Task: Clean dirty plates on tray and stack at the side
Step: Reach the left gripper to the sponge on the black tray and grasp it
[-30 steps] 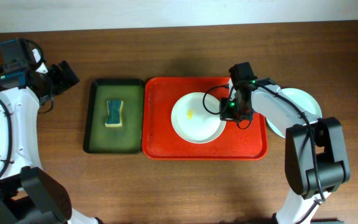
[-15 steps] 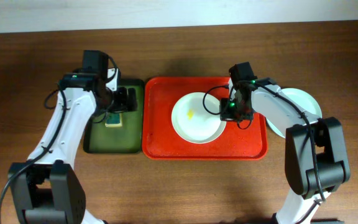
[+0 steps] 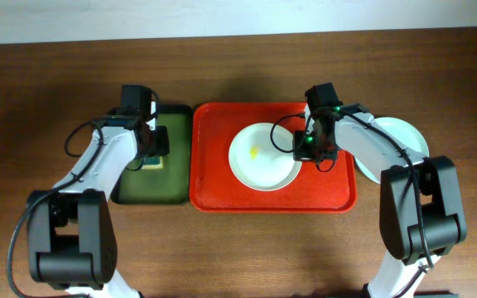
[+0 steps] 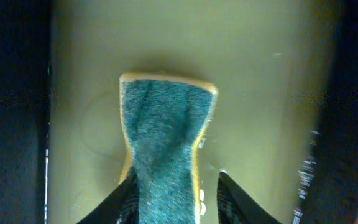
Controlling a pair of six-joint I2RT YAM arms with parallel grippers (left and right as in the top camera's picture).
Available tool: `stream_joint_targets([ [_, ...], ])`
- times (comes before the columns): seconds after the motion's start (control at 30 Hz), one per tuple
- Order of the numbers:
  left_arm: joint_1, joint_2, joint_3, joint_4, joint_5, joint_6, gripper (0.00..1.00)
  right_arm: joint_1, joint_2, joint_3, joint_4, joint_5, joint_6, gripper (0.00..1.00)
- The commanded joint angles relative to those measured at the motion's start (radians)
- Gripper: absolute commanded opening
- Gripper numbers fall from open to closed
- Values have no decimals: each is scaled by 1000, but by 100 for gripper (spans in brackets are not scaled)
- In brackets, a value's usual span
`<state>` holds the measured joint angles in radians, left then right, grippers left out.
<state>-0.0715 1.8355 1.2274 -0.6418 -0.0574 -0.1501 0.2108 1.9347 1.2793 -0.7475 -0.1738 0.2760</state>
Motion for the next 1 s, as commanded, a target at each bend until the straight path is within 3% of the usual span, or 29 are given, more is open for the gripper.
stream_joint_targets([
  [0.0,63,18,-4,10,19,-16,36,-8,2,13,0,17,-10,5],
  [0.13,68,60,-4,16,111,45,36,-8,2,13,0,17,-10,5],
  [0.33,68,95,-4,66,114,77,36,-8,2,13,0,17,-10,5],
  [0.43,66,135,-4,62,114,77,21,-8,2,13,0,17,-10,5],
  [0.5,66,134,2,54,114,77,2,-8,2,13,0,17,-10,5],
  [0.57,67,131,26,8,114,89,0,-8,2,13,0,17,-10,5],
  [0.6,67,120,67,-52,114,129,0,-8,2,13,0,17,-10,22],
  [0.63,66,101,92,-90,114,129,0,-8,2,13,0,16,-10,28],
  [0.67,65,61,110,-119,114,129,0,-8,2,13,-1,16,-10,28],
  [0.7,65,24,111,-124,113,129,0,-8,2,13,-3,15,-10,25],
  [0.73,63,-58,111,-131,113,129,0,-8,2,13,-8,-14,-10,8],
  [0.87,22,-232,111,-154,114,121,0,-7,2,4,-57,-25,-6,4],
  [0.97,-36,-243,111,-152,113,121,0,7,2,-29,-53,-26,-6,4],
])
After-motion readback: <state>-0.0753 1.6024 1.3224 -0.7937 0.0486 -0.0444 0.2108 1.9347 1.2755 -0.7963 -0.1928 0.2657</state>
